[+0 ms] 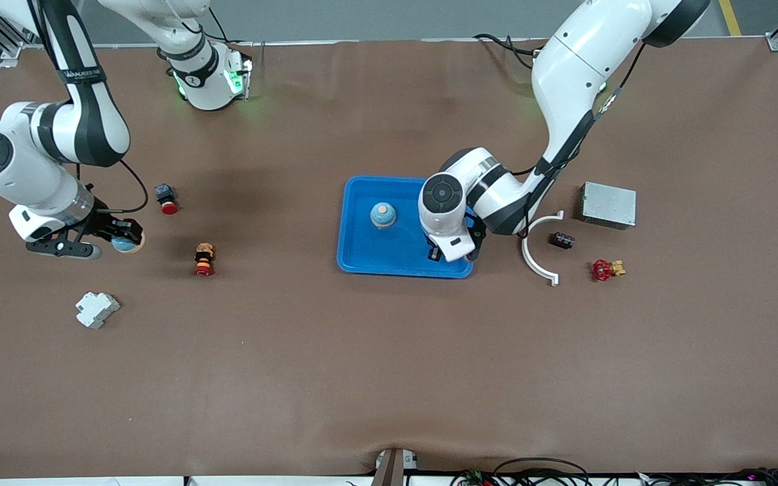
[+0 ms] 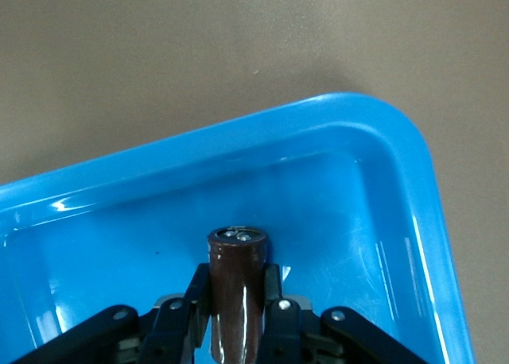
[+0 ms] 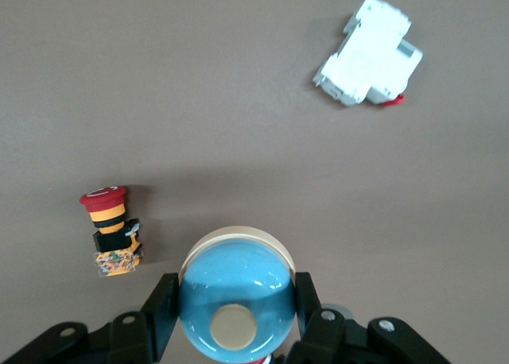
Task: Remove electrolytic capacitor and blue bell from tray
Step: 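Grasp the second capacitor with the left gripper while the right gripper carries the bell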
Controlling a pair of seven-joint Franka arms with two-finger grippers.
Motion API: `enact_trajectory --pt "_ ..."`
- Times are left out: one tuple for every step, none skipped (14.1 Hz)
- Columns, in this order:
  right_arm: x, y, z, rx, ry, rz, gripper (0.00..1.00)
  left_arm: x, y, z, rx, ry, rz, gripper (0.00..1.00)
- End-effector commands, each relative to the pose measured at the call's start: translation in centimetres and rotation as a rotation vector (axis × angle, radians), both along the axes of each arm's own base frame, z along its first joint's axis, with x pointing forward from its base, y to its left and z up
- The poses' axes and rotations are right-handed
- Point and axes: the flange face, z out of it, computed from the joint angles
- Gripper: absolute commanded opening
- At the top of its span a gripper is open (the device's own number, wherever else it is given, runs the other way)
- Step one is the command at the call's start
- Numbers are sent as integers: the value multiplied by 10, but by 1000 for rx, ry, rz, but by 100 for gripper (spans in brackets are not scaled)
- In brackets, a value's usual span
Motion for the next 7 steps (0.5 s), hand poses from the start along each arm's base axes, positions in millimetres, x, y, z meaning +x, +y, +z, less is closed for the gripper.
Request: enact_trajectory --pt "-4 -5 -12 25 1 -19 0 8 -2 9 -24 -17 25 0" --pt "-6 -6 -21 27 6 -23 0 11 -3 21 -24 -31 24 0" --pt "-7 -7 -31 28 4 -24 0 12 -4 37 -12 -44 17 0" --pt "-10 -8 -44 28 -10 -27 0 18 4 57 6 -50 23 0" --pt "-13 -8 -57 27 -24 -29 0 23 13 73 36 -46 30 0" --pt "-13 -8 -67 28 -27 -28 0 27 23 91 61 -41 40 0" --pt "-13 -7 -75 30 -23 -29 0 32 38 108 80 -30 55 0"
